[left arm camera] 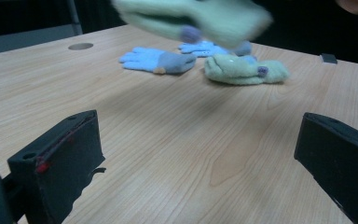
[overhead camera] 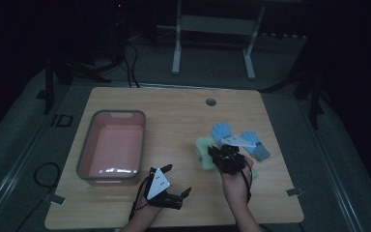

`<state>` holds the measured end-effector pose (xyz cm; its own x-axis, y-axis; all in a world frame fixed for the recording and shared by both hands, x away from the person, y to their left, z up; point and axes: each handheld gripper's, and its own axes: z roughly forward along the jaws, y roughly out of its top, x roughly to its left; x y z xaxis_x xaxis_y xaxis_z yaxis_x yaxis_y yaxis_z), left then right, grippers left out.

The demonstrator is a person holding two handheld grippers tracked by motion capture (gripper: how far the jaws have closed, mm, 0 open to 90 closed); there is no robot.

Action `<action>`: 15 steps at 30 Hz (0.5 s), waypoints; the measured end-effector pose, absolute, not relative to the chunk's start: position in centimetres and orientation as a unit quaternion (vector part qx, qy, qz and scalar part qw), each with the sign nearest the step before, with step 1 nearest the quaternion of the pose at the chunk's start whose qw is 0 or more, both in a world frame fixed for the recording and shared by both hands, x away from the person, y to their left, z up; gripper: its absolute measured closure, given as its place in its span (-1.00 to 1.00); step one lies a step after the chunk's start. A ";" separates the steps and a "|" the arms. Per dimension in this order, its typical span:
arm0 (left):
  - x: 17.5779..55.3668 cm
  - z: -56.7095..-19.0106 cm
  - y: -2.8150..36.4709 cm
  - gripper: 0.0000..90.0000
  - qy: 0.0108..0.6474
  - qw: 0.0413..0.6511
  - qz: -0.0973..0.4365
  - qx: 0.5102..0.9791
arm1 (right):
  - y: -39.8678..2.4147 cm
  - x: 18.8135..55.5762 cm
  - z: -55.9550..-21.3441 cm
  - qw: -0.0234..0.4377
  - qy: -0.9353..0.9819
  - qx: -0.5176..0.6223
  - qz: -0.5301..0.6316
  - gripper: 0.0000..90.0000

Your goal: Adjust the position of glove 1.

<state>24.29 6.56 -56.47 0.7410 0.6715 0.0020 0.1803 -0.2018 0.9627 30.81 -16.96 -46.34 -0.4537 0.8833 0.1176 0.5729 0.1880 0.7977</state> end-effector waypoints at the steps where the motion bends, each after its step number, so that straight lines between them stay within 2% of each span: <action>1: 24.3 -56.5 6.6 -0.98 0.287 0.563 0.218 0.744 | -17.2 30.4 -46.6 0.194 0.740 0.494 0.413 0.89; 2: 24.3 -56.5 6.6 -0.98 0.287 0.563 0.219 0.744 | -17.6 29.8 -47.2 0.175 0.726 0.511 0.425 0.89; 5: 24.2 -56.5 6.5 -0.98 0.289 0.561 0.225 0.743 | -17.5 29.3 -48.1 0.177 0.722 0.518 0.423 0.89; 10: 24.2 -56.5 6.5 -0.98 0.289 0.560 0.225 0.743 | -16.4 28.7 -52.1 0.161 0.716 0.549 0.399 0.89; 15: 24.2 -56.5 6.5 -0.98 0.287 0.559 0.225 0.744 | -16.0 28.8 -54.4 0.161 0.721 0.560 0.375 0.88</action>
